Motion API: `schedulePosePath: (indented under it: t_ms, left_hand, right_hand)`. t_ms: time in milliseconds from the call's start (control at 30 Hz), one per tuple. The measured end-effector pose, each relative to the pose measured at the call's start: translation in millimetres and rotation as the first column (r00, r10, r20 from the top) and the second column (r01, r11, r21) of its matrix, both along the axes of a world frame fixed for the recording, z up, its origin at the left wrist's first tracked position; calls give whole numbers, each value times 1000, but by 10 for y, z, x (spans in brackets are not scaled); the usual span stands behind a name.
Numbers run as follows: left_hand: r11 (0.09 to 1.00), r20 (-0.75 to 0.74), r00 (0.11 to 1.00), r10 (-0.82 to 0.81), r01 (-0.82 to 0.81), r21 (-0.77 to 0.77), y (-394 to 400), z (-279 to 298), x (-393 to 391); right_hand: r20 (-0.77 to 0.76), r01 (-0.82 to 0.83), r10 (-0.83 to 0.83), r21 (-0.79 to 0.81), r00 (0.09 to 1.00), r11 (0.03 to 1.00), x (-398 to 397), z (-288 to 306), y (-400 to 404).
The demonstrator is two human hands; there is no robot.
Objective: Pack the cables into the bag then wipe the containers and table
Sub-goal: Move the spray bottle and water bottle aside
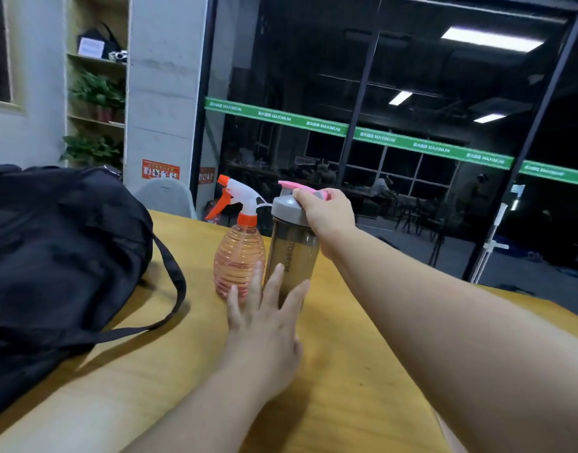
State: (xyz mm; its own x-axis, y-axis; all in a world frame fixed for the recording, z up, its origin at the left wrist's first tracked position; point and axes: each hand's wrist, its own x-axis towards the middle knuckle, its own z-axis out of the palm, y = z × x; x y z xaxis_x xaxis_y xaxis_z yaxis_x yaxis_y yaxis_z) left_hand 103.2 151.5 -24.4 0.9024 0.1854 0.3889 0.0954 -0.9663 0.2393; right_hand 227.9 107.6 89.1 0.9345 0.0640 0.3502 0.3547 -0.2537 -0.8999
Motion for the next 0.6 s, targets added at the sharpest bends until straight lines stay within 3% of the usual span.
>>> schedulePosePath:
  t_ms: [400,600]
  left_hand:
    - [998,-109,994,-17,23,61,-72,-12,-10]
    - [995,-10,998,-62,62,80,-169,-7,-75]
  right_hand:
    - [-44,-102,106,90,993,991,34,-148,157]
    - [-118,-143,148,49,982,988,-226,-210,-274]
